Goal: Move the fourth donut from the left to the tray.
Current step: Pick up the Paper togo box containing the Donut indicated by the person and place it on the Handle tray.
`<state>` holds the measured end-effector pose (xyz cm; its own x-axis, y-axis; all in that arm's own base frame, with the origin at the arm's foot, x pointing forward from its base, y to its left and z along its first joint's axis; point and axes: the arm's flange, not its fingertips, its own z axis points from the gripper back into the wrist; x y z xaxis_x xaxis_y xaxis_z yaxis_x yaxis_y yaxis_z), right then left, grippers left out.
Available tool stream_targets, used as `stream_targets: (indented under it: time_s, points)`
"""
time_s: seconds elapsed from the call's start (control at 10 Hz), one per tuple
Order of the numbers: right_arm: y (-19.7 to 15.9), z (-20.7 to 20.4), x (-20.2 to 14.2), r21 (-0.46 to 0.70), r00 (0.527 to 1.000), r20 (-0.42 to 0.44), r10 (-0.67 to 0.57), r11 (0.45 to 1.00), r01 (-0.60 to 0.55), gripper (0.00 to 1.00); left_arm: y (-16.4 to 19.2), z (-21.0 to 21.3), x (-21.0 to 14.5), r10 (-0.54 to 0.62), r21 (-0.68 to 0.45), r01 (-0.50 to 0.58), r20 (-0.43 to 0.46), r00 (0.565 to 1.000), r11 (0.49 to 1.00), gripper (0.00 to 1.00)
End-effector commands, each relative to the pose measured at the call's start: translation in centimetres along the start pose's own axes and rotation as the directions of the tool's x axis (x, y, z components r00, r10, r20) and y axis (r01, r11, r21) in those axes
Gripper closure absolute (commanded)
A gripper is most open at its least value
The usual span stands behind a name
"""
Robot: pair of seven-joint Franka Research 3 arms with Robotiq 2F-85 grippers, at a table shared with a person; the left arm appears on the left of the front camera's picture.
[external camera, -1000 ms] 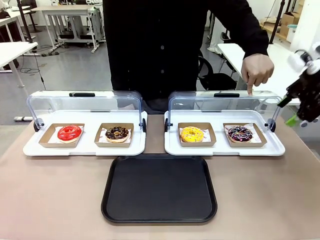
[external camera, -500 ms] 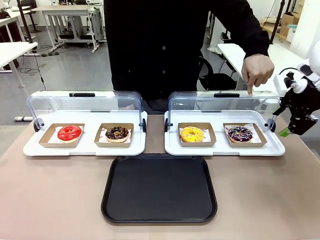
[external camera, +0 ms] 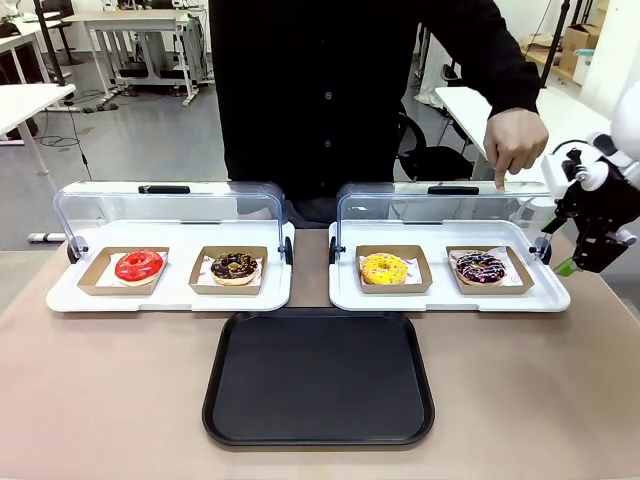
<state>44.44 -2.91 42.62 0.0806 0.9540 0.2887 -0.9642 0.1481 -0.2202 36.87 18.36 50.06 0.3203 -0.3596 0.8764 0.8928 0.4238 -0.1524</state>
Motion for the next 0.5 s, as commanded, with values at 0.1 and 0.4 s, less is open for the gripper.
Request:
stream_targets:
  time_s: [0.1,0.4]
  points:
    - [-0.9,-3.1,-0.5,-0.036,0.997,-0.073,0.020,0.999,-0.023,0.00,0.1,0.1,0.0,-0.022,-0.003,0.022,0.028,0.999,1.000,0.00]
    - [-1.2,-5.7,-0.5,-0.058,0.994,-0.091,0.065,0.996,-0.071,0.00,0.1,0.1,0.0,-0.022,-0.003,0.022,0.028,0.999,1.000,0.00]
